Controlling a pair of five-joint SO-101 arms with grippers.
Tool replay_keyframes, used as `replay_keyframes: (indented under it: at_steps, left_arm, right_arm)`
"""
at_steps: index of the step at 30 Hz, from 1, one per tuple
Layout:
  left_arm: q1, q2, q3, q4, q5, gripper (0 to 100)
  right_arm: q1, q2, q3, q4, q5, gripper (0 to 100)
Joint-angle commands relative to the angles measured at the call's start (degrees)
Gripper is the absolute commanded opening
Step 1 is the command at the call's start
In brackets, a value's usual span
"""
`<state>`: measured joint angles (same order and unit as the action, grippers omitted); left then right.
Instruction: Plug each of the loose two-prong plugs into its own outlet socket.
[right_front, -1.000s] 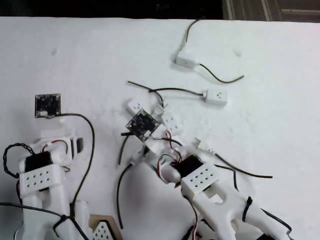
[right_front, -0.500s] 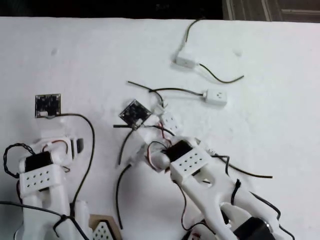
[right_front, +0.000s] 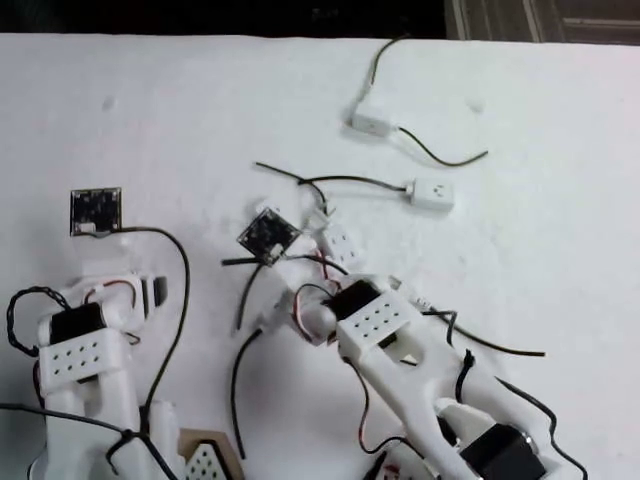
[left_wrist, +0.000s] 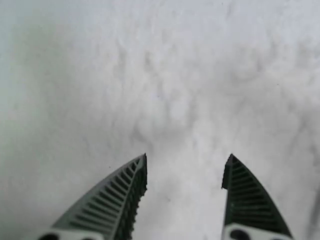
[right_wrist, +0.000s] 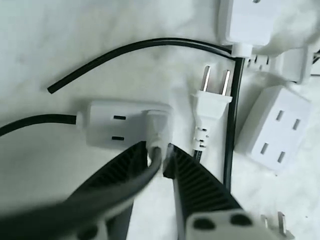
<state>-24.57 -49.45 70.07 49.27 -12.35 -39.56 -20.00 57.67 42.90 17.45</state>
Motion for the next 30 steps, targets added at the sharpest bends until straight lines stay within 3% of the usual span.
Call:
replay_keyframes:
  at_steps: [1,4,8,16,20,23,30]
  left_arm:
    - [-0.04,-1.71,-0.88,-0.7,0.44,26]
    - [-0.04,-1.71,-1.76,-0.09,0.7,30]
    - [1.1,-1.8,-2.02,-0.62,0.53,31]
    - [9.71,-1.8,-4.4,2.64,0.09,31]
    - [17.27,-1.27,-8.7,11.78,-12.04,30]
    - [22.37,-1.27,-10.37,16.44,-15.65,31]
    - [28.18,-1.27,-10.11,16.62,-15.65,36]
  right_arm:
    - [-1.54,-7.25,-0.53,4.7,-0.09,14.3]
    - [-1.98,-17.36,-0.88,10.33,-0.35,24.1]
    - [-2.33,-31.34,-0.88,16.92,-4.48,26.0]
    - [0.92,-48.22,-4.57,29.85,-5.01,16.7]
    - [7.52,-48.84,-4.31,31.08,-5.01,0.7]
    - [11.38,-48.84,-2.99,31.25,-5.01,3.8]
    - [17.45,-48.75,-2.64,30.99,-5.01,1.9]
